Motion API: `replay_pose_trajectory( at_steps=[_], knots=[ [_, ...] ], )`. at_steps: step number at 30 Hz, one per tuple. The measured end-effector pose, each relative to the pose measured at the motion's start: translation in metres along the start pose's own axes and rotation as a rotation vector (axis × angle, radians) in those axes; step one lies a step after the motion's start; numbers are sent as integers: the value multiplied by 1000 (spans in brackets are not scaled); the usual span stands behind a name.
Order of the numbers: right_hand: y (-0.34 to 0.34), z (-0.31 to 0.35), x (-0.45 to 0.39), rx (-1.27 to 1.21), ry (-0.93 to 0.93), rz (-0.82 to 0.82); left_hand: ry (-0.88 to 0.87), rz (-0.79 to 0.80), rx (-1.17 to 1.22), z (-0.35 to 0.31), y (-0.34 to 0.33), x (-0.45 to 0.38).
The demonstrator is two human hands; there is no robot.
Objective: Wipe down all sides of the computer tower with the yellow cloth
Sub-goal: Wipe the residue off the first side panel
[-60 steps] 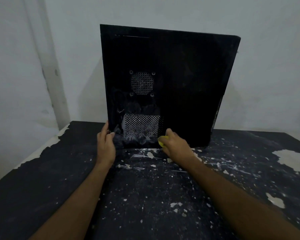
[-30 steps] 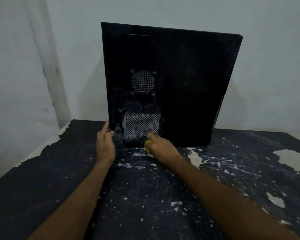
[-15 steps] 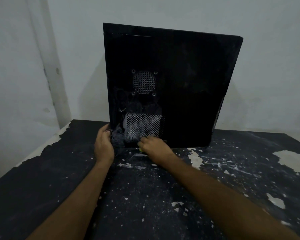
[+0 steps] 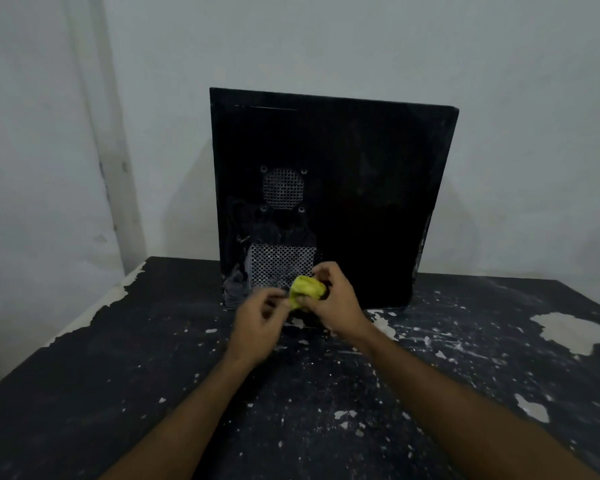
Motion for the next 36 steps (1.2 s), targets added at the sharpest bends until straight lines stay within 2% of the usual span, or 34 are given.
replay_pose_trajectory(
  at_steps=[2, 4, 6, 9, 11, 13, 17, 20, 22, 27, 30, 34, 36],
  knots=[
    [-6, 1, 0, -170, -52, -60, 49, 133, 119, -4, -21, 5],
    [-14, 2, 5, -282, -118, -90, 123, 144, 228, -7, -26, 2],
    [-26, 1, 12, -399, -191, -54, 187, 144, 303, -8, -26, 1],
    [-40, 5, 15, -492, -228, 66, 194, 80, 284, -6, -14, -3],
    [-36, 2, 13, -477, -224, 59, 121, 57, 174, -4, -2, -5],
    [-19, -13, 13, -415, -237, -47, 77, -2, 30, 2, 16, -6],
    [33, -47, 25, -226, -218, -346, 86, -280, -214, 25, 77, -8],
    [67, -68, 37, -131, -187, -523, 93, -355, -337, 39, 104, -16],
    [74, -84, 38, -86, -207, -538, 74, -339, -382, 45, 108, -23],
    [61, -91, 27, 41, -213, -426, -51, -276, -499, 53, 98, -29],
    [62, -96, 27, 39, -236, -437, -75, -280, -603, 52, 99, -29],
    [65, -97, 27, 24, -254, -448, 16, -12, -848, 67, 86, -27],
    [65, -95, 29, 8, -248, -451, 26, 26, -896, 70, 82, -24]
  ],
)
Point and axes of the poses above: each hand's wrist, its own x-axis away from the middle knuckle, its own y-axis out of the back of the hand, z = x × y, the point moved 7 cm from there along -x, towards the middle knuckle, and after that the axes turned 5 degrees about -x, right-handed, at the moved point
